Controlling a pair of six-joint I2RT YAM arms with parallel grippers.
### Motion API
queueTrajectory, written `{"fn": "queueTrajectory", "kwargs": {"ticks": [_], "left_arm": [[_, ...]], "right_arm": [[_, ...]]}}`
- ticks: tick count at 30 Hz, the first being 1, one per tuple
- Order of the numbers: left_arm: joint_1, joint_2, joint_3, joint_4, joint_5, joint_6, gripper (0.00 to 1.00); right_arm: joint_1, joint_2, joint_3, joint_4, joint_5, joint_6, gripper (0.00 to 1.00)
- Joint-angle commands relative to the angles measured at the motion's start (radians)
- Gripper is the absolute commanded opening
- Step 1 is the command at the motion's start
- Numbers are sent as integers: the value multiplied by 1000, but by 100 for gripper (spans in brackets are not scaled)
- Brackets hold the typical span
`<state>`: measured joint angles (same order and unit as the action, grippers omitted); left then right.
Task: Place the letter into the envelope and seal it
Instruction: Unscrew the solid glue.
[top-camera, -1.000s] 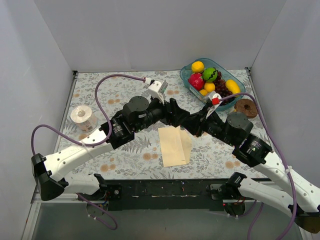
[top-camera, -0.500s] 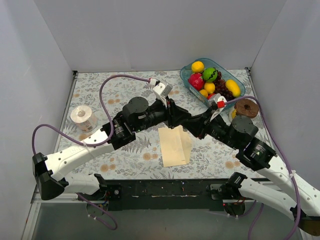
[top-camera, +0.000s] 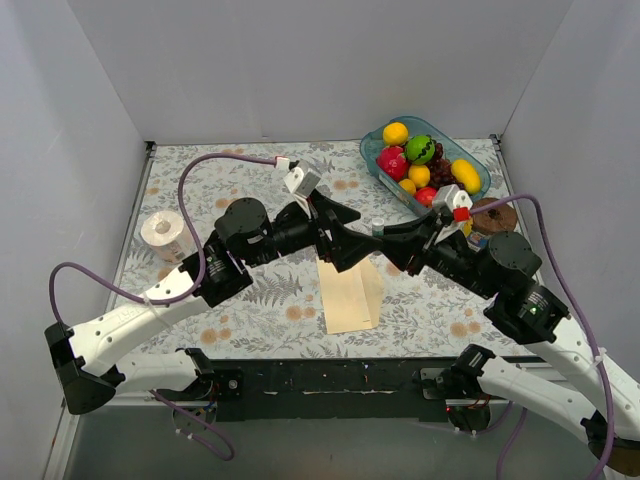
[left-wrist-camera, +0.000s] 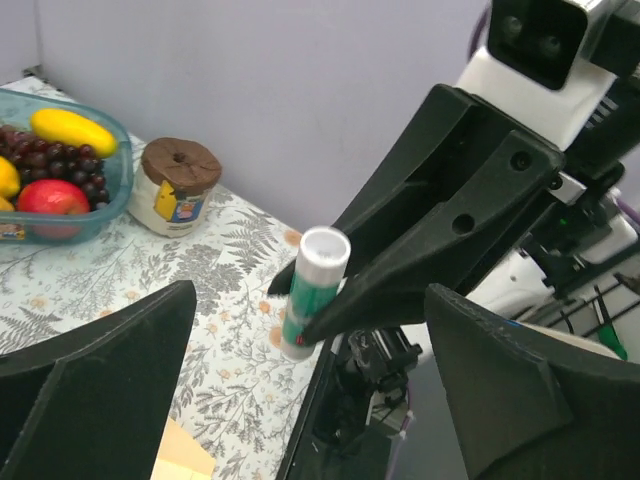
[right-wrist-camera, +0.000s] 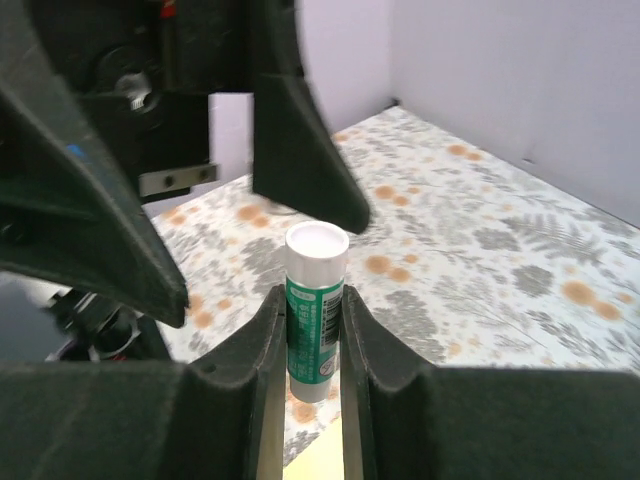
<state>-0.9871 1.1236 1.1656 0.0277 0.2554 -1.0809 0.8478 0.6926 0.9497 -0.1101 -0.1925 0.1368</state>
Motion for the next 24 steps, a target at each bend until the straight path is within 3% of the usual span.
{"fn": "queueTrajectory", "kwargs": {"ticks": [1,8,16,23,24], "left_arm": [[10,-19,-11,14,-100,-31,98],[10,1,5,-1,-225,-59,98],[1,71,72,-22,-243,-51,96],[-28,119,95,-55,-292,-42,82],[-35,125,97,-55,-294,-40,76]], "right_arm": [[2,-8,28,10,265,41,1],[2,-4,-6,55,206,92,1],[2,16,-5,69,162,118,1],[2,31,3,75,107,119,1],[2,31,3,73,104,121,1]]}}
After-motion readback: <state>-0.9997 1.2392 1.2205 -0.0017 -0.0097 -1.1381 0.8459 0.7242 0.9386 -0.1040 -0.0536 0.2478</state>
